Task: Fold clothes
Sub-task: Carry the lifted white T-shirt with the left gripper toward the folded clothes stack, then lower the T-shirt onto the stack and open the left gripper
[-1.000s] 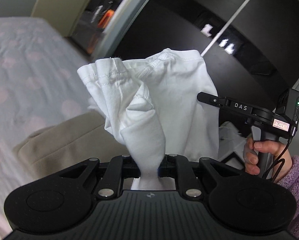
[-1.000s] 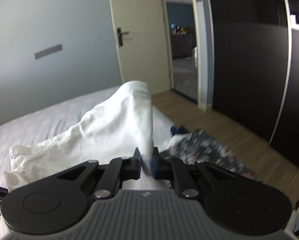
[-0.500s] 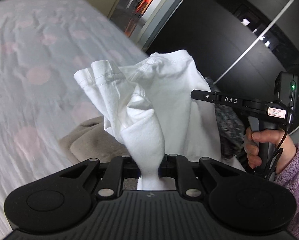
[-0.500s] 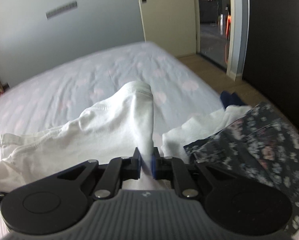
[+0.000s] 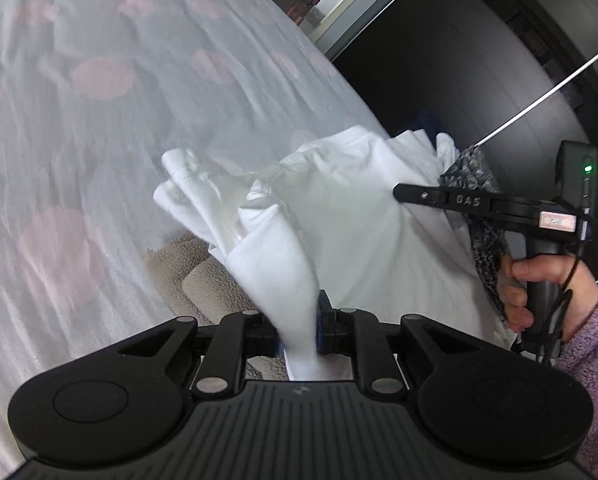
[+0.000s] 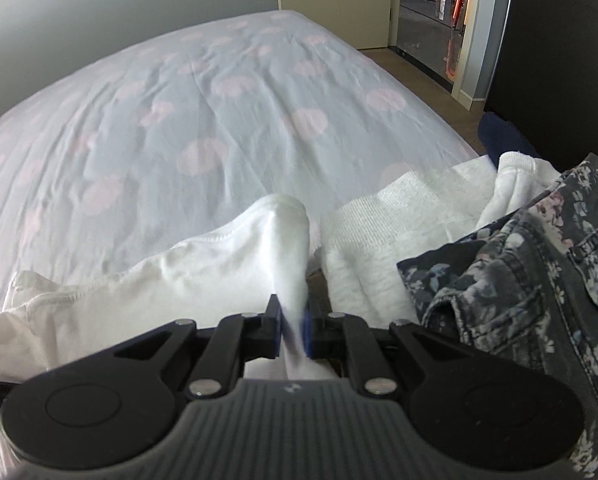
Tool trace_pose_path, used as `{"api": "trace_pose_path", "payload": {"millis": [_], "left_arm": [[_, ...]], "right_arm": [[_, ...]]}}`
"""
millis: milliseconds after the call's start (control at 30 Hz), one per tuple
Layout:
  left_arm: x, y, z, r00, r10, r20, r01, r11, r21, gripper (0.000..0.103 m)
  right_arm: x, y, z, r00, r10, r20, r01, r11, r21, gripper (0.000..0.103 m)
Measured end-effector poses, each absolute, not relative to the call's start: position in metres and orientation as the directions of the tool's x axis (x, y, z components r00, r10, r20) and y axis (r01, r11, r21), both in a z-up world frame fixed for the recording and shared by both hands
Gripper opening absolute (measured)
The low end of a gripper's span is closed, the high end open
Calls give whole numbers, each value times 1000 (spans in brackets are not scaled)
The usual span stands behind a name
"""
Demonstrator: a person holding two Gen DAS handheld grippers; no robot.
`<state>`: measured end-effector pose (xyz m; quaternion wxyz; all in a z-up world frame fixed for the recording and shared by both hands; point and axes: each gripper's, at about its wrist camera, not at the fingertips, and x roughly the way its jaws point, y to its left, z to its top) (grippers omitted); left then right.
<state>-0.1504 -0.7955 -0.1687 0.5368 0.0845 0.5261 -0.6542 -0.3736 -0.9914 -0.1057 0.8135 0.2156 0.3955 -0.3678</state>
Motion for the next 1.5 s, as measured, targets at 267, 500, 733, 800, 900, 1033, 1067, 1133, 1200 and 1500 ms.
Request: {"api": "trace_pose_path", "payload": {"millis": [267, 500, 733, 800, 900, 1033, 1067, 1133, 1200, 1500], "left_arm": [[-134, -775, -150, -330, -665, -670, 821, 147, -551, 24], [-130, -741, -107, -151, -740, -655, 885, 194, -423, 24], [-180, -738, -99, -239, -734, -635, 936, 0, -352, 24], [-192, -749, -112, -242, -705, -667, 941, -3, -338, 24], [-194, -763, -136, -196, -661, -725, 953, 47, -300, 21], [-180, -773, -157, -204, -625, -753, 941, 87, -328, 22], [-179, -774, -160, -209, -618, -757, 938, 90, -333, 23], [-177, -774, -163, -213, -611, -762, 937, 94, -337, 24], [-176, -774, -160, -214, -610, -763, 936, 96, -339, 25], [-172, -785, -132, -231, -676, -700, 947, 8, -320, 23]], "right_arm": [[-369, -982, -91, 412, -502, -761, 764, 645, -12, 31], [-386, -948, -59, 462, -554, -693, 740, 671, -43, 27], [-398, -922, -75, 449, -514, -731, 718, 695, -48, 16], [-396, -921, -87, 428, -511, -745, 726, 686, -54, 16], [-395, -928, -105, 393, -511, -764, 752, 657, -52, 15], [-395, -937, -119, 395, -515, -761, 770, 637, -31, 8], [-394, -938, -122, 393, -514, -762, 774, 633, -28, 7], [-393, -942, -127, 388, -512, -766, 783, 622, -19, 6], [-392, -941, -124, 385, -517, -765, 785, 619, -22, 5], [-364, -917, -112, 442, -452, -775, 672, 739, -48, 8]]}}
